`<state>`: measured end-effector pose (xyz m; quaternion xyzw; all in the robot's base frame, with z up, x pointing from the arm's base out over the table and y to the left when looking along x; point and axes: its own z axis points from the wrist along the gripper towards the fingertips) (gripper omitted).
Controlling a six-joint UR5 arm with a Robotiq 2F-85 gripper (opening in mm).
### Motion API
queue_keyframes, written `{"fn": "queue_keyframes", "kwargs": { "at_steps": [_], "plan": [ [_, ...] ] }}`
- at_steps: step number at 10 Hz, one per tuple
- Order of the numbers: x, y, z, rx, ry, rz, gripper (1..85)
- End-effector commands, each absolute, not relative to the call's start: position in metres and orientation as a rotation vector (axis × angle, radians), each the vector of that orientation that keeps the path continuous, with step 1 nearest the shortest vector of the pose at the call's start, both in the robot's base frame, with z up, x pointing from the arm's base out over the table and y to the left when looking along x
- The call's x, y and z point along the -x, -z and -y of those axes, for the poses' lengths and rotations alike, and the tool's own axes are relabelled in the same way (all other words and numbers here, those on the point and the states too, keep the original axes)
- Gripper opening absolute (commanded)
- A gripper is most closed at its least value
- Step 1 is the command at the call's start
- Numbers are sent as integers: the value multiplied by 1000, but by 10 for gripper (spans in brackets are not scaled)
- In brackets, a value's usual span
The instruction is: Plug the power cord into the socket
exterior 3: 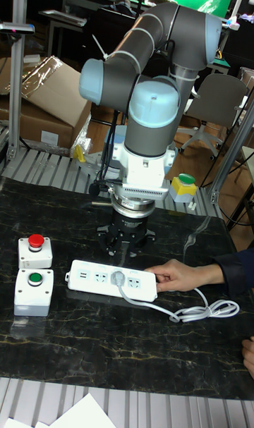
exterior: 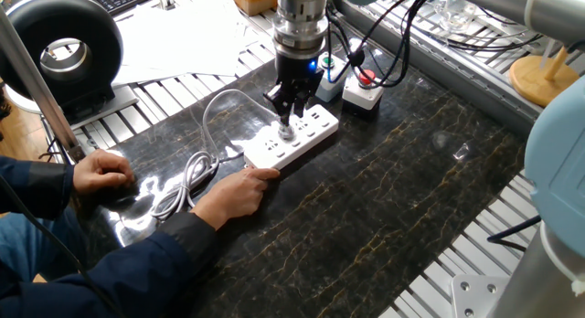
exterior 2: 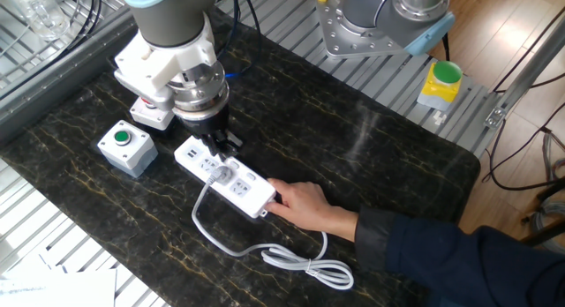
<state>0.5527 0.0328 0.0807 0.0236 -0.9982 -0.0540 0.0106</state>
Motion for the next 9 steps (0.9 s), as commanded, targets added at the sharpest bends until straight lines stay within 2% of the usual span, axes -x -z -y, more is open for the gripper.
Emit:
{"fn": "queue_keyframes", "kwargs": {
  "at_steps": [1, 3, 5, 9],
  "plan": [
    [-557, -77, -44, -62, 232, 3128, 407],
    [-558, -75, -30, -56, 170, 3144, 403],
    [-559, -87, -28, -37, 139, 3145, 337],
    [-567, -89, -27, -39, 137, 3166, 333]
  ]
}}
